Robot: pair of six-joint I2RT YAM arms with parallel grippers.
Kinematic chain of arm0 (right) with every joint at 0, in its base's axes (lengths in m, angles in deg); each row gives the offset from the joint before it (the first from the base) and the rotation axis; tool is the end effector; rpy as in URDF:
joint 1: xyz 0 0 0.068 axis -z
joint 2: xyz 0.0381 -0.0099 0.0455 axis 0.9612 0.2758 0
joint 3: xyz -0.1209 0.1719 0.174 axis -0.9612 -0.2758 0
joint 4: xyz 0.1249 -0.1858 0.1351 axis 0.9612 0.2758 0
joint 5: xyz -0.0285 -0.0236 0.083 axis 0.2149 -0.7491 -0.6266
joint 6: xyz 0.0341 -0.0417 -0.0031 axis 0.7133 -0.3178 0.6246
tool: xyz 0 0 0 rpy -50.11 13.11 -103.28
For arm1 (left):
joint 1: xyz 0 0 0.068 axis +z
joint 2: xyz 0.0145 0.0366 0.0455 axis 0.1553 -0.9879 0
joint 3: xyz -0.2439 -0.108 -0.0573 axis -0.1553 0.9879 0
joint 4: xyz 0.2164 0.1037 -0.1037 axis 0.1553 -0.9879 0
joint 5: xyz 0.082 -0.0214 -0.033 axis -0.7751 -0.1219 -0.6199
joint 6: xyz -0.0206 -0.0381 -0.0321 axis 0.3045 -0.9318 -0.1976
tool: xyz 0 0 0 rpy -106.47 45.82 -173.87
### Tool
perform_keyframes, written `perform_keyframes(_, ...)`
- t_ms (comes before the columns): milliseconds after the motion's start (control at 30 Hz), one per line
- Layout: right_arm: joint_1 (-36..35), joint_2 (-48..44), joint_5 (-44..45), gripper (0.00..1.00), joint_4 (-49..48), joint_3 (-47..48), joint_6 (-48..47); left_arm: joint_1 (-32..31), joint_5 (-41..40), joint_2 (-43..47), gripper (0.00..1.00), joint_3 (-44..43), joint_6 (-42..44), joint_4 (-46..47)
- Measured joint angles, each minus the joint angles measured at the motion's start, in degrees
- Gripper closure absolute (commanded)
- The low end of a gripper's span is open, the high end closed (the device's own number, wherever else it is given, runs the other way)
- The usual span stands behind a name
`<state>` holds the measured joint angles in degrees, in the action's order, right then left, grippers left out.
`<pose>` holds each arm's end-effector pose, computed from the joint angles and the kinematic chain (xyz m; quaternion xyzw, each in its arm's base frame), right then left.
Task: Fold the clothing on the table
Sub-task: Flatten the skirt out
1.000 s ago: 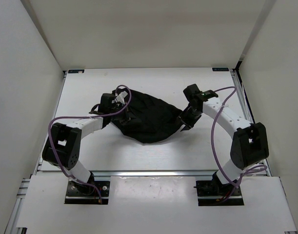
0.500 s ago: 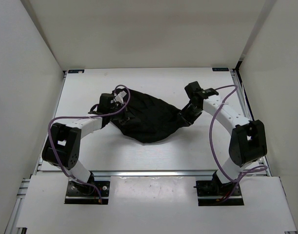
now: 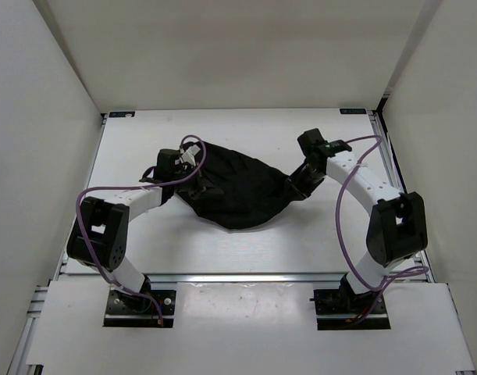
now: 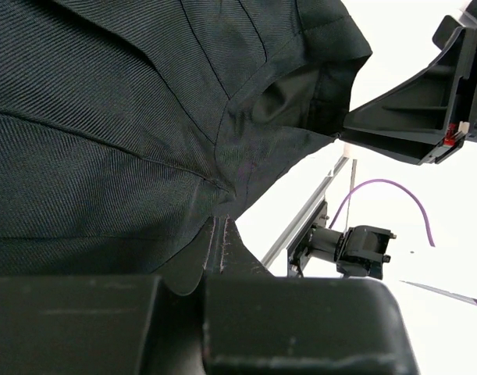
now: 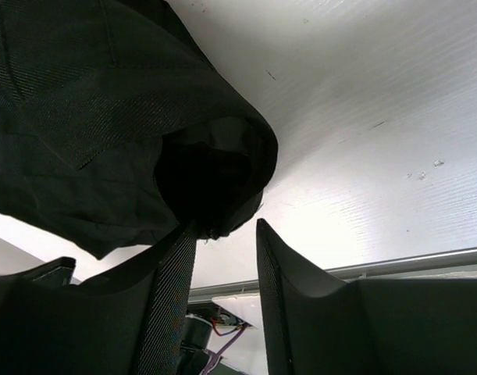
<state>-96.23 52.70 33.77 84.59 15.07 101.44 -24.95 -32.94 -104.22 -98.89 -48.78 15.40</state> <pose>0.3000 0.1246 0.2502 0.3552 0.9198 0.1321 0.1018 0.3028 -0.1119 0.1862 -0.0389 0.8622 -0.4726 0.1780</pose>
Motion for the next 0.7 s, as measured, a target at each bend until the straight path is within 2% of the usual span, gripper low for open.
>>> perform_keyframes(267,-0.79,0.74,-0.24,0.6,-0.33,-1.22,-0.48,0.48,0.39,0.0,1.0,0.87,-0.5,0.85)
perform_keyframes(367,-1.27,2.21,-0.22,0.73,-0.7,-1.27,-1.29,0.52,0.44,0.0,1.0,1.09,-0.68,0.94)
perform_keyframes(400,-1.38,2.82,-0.22,0.85,-0.87,-1.27,-1.55,0.52,0.44,0.0,1.0,1.09,-0.72,1.14)
perform_keyframes(433,-1.42,3.26,-0.2,0.89,-0.98,-1.27,-2.05,0.59,0.44,0.0,1.0,1.11,-0.85,1.33)
perform_keyframes(467,-1.55,3.67,-0.22,0.97,-1.01,-1.27,-2.27,0.74,0.46,0.0,1.0,1.11,-0.94,1.51)
perform_keyframes(500,-1.75,3.85,-0.22,1.0,-0.98,-1.27,-2.56,0.83,0.46,0.0,1.0,1.14,-1.05,1.6)
perform_keyframes(700,-3.54,2.71,0.09,1.0,-0.59,-2.05,-3.54,0.74,1.95,0.0,1.0,1.05,-3.08,2.91)
